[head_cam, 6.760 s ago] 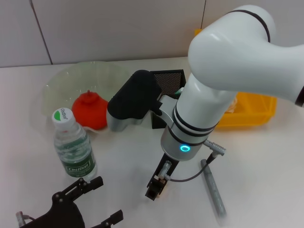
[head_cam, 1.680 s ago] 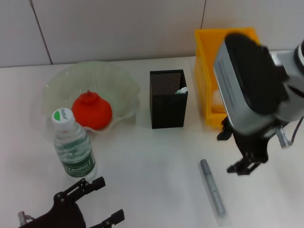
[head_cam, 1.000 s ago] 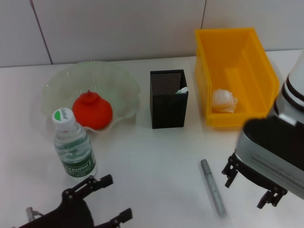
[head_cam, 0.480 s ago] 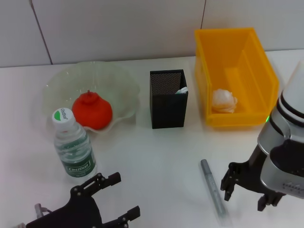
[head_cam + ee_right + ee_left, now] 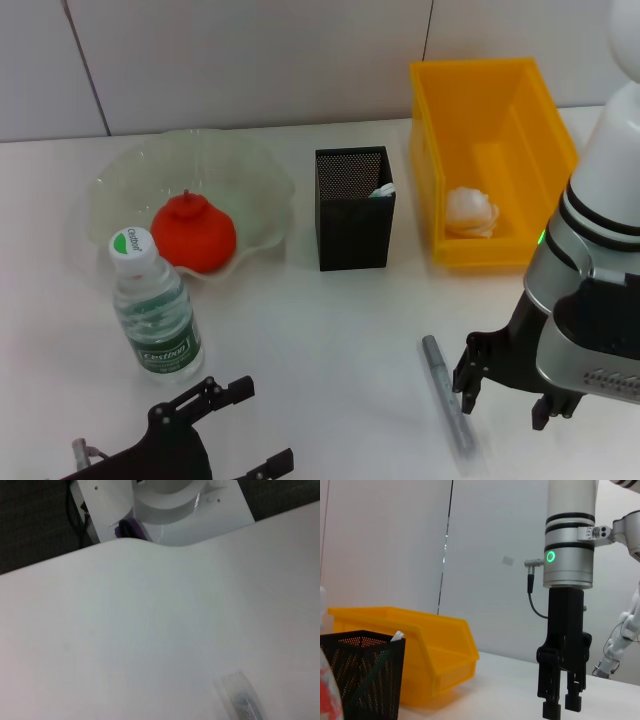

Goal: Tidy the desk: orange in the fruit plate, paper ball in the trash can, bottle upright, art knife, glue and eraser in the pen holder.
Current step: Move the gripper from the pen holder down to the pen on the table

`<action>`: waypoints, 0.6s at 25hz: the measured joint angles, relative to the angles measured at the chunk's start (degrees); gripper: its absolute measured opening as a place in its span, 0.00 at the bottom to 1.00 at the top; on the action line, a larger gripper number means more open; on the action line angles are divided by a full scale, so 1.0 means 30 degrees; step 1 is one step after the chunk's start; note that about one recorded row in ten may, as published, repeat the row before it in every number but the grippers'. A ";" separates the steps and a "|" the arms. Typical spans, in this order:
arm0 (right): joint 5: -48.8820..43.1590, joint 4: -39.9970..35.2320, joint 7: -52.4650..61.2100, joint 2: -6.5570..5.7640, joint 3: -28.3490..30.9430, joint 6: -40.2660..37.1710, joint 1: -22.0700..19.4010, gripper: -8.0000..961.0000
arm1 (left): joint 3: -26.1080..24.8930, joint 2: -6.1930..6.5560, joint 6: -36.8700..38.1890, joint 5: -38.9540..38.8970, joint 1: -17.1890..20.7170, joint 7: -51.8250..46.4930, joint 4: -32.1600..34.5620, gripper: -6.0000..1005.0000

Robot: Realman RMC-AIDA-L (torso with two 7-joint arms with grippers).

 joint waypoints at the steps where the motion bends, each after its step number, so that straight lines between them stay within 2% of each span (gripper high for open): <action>1: 0.0002 -0.0182 -0.0069 0.0031 -0.0001 -0.0008 0.0151 0.70 | 0.0031 0.0003 -0.0012 0.0006 -0.0011 -0.0001 -0.0029 0.84; 4: 0.0014 -0.0747 -0.0548 0.0166 -0.0025 0.0053 0.0667 0.69 | 0.0068 0.0031 -0.0023 0.0014 -0.0039 -0.0014 -0.0110 0.84; 15: 0.0140 -0.1986 -0.1659 0.0224 -0.0064 -0.0088 0.1530 0.68 | 0.0099 0.0156 0.0053 0.0104 0.0023 -0.0223 -0.0144 0.84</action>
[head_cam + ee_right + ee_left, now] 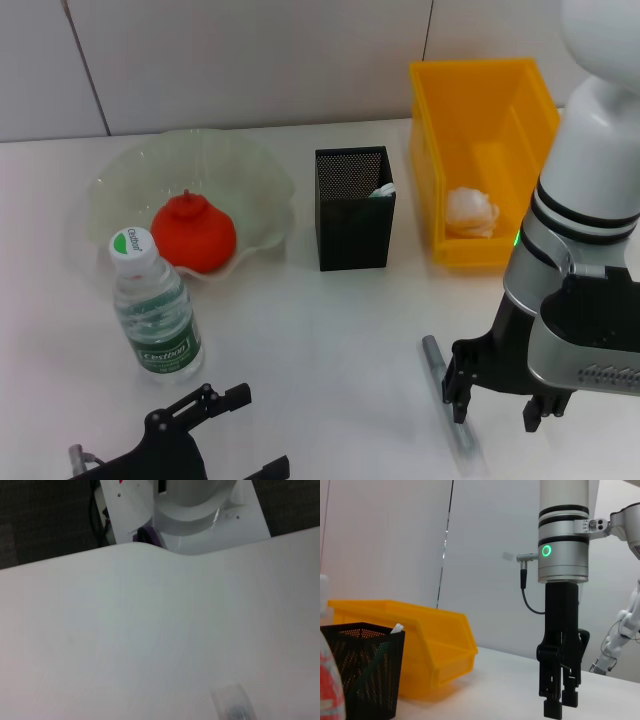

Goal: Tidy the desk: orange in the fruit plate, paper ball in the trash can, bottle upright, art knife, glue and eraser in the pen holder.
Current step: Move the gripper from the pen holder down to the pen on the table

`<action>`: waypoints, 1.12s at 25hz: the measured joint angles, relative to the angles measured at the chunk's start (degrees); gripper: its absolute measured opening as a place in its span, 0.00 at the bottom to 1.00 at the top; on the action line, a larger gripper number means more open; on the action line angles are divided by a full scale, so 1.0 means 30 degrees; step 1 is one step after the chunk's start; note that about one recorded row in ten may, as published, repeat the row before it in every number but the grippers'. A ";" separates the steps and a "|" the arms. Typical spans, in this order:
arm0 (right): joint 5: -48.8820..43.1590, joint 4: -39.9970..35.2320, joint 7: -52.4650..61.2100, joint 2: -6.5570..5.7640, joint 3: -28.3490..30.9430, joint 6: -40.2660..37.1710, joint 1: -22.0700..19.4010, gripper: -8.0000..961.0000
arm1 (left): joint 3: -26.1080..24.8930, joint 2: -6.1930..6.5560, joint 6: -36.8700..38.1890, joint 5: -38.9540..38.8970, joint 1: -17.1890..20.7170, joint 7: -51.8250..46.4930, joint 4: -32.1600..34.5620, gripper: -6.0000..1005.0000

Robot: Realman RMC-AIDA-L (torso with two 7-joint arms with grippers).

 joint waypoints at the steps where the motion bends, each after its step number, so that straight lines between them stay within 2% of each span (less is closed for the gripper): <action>1: 0.0003 -0.0182 -0.0204 0.0015 -0.0006 0.0048 0.0066 0.68 | -0.0007 0.0002 0.0001 0.0033 0.0007 -0.0006 0.0000 0.84; 7: 0.0033 -0.1730 -0.1500 0.0177 0.0112 0.0744 0.0797 0.68 | -0.0039 0.0029 0.0010 0.0073 0.0143 -0.0014 -0.0034 0.84; 17: 0.0040 -0.3723 -0.2466 0.0200 -0.0061 0.1222 0.1946 0.67 | -0.0088 0.0031 -0.0079 0.0097 0.0086 0.0021 -0.0079 0.84; 28: 0.0038 -0.5186 -0.2560 0.0194 -0.0931 0.2972 0.2382 0.66 | -0.0056 -0.0072 -0.0248 0.0097 -0.0009 0.0148 -0.0083 0.84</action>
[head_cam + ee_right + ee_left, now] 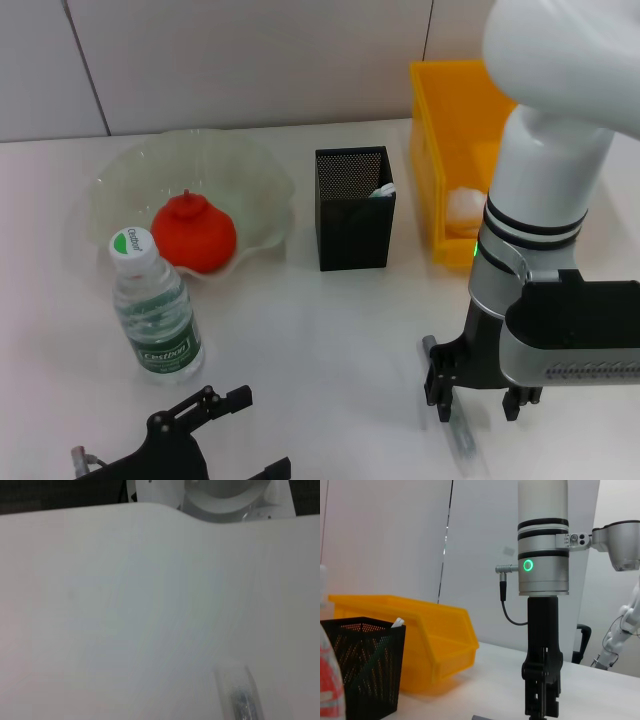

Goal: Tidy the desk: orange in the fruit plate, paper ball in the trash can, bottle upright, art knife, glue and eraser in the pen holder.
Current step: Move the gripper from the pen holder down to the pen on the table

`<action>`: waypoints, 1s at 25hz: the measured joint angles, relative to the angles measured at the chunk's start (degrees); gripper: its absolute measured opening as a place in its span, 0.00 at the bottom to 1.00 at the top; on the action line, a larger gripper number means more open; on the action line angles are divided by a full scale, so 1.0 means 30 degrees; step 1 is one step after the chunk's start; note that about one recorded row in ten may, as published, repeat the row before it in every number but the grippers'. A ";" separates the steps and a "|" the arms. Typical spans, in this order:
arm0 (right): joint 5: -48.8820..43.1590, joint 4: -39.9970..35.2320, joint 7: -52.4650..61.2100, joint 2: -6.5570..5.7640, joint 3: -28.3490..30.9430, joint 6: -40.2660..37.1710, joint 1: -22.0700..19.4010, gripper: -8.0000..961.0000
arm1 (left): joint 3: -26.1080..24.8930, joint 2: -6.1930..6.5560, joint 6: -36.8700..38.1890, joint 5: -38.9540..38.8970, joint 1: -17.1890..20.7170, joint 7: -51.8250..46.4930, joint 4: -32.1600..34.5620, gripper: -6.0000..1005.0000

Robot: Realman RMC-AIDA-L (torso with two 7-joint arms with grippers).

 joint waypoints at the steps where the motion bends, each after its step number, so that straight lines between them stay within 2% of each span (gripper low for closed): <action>1: 0.0000 -0.0151 0.0001 -0.0001 -0.0228 0.0322 0.0038 0.66 | 0.0004 -0.0017 -0.0044 0.0001 -0.0001 0.0002 0.0001 0.84; 17: 0.0323 -0.0494 0.0413 0.0034 -0.1033 0.0705 0.0304 0.65 | 0.0063 -0.0095 -0.0352 -0.0001 -0.0030 0.0045 0.0090 0.84; 25: 0.0173 -0.0509 0.0708 0.0186 -0.1173 0.0805 0.0379 0.46 | 0.0064 -0.0100 -0.0355 0.0023 -0.0057 0.0045 0.0124 0.84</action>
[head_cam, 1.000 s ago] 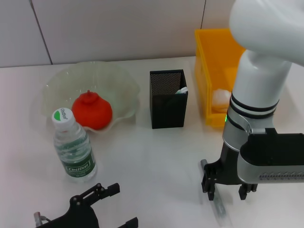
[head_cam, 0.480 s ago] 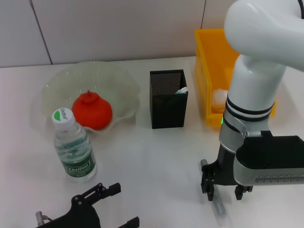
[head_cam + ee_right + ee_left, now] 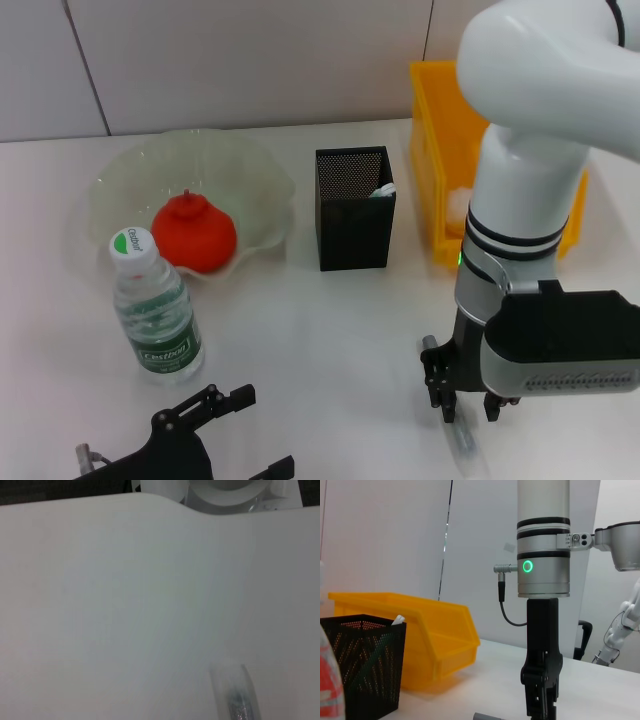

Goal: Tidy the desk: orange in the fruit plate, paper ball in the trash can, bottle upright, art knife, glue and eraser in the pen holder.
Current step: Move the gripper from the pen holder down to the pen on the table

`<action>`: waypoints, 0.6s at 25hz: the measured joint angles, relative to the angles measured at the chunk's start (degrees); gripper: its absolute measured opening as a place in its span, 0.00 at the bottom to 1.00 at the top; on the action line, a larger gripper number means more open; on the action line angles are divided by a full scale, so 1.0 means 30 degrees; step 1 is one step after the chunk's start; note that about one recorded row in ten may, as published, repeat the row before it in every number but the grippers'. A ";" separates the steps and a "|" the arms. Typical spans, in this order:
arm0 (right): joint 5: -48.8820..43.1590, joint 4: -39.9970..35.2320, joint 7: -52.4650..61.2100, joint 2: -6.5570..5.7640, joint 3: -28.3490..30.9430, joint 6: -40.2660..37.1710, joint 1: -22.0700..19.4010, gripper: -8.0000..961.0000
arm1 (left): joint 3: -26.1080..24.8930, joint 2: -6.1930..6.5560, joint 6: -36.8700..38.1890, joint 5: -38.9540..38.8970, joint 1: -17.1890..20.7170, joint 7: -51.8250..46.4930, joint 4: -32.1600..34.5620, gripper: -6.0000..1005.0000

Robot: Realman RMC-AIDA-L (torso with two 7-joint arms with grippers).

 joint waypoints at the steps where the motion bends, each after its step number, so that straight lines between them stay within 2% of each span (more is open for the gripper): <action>1: -0.0025 -0.0016 0.0012 0.0012 -0.0070 0.0028 0.0000 0.43 | 0.0001 0.0000 -0.0004 0.0005 -0.0001 0.0000 -0.0003 0.84; 15: -0.0050 -0.0313 0.0339 0.0074 -0.0669 0.0516 0.0259 0.43 | 0.0000 0.0000 -0.0010 0.0066 -0.0002 -0.0001 -0.0047 0.84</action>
